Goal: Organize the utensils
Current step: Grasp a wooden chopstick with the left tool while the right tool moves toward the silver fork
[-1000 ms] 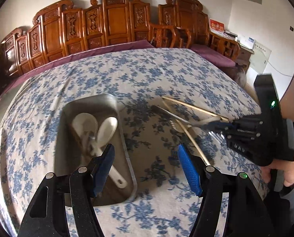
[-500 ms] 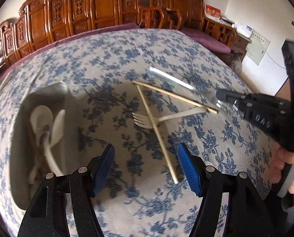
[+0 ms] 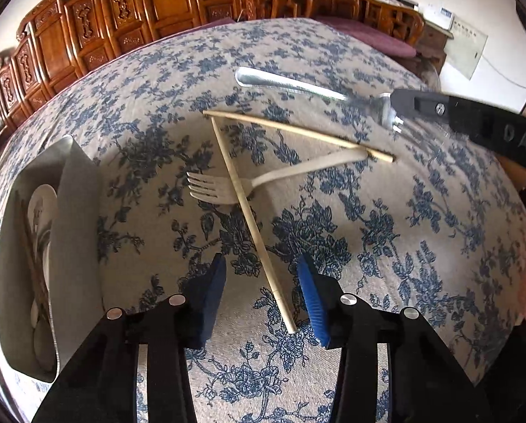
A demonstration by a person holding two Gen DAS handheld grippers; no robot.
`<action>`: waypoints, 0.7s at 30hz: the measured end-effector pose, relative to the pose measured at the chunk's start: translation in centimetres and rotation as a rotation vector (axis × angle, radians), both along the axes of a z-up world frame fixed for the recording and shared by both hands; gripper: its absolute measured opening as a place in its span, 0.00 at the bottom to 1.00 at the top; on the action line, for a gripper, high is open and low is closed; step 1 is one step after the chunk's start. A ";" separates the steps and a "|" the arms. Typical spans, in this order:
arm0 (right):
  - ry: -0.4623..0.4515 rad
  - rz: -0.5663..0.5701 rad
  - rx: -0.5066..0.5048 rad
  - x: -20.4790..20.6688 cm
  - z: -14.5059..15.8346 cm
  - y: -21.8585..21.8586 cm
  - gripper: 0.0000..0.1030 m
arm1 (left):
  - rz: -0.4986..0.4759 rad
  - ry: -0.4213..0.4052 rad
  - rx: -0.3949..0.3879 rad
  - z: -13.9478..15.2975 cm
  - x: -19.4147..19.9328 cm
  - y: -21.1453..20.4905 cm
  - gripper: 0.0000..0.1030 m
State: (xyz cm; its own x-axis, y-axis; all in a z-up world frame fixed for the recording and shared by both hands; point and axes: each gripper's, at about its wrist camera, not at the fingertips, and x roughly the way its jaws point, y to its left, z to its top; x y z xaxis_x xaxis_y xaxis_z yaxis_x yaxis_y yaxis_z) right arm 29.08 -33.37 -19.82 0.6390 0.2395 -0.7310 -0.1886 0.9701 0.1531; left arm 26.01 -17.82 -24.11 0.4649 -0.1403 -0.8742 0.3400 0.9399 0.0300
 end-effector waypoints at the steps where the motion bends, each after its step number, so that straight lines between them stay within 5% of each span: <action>1: 0.000 0.000 -0.001 0.0 0.0 0.0 0.04 | 0.001 0.001 0.009 -0.2 0.0 -0.1 0.39; 8: 0.001 -0.001 0.001 0.0 0.0 0.0 0.04 | -0.006 -0.003 0.007 -0.2 -0.1 -0.2 0.33; 12: 0.000 0.003 0.001 0.0 0.0 0.1 0.04 | -0.026 0.012 -0.008 -0.2 -0.2 -0.4 0.12; 21: -0.003 0.010 0.003 -0.1 0.0 0.4 0.04 | 0.017 0.026 -0.020 -0.1 0.0 1.2 0.04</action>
State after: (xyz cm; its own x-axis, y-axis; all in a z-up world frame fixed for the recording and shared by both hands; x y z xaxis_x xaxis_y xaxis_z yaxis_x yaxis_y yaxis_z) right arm 28.99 -32.95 -19.83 0.6384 0.2481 -0.7286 -0.1984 0.9677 0.1556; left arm 26.01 -16.59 -24.25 0.4442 -0.1498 -0.8833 0.3242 0.9460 0.0026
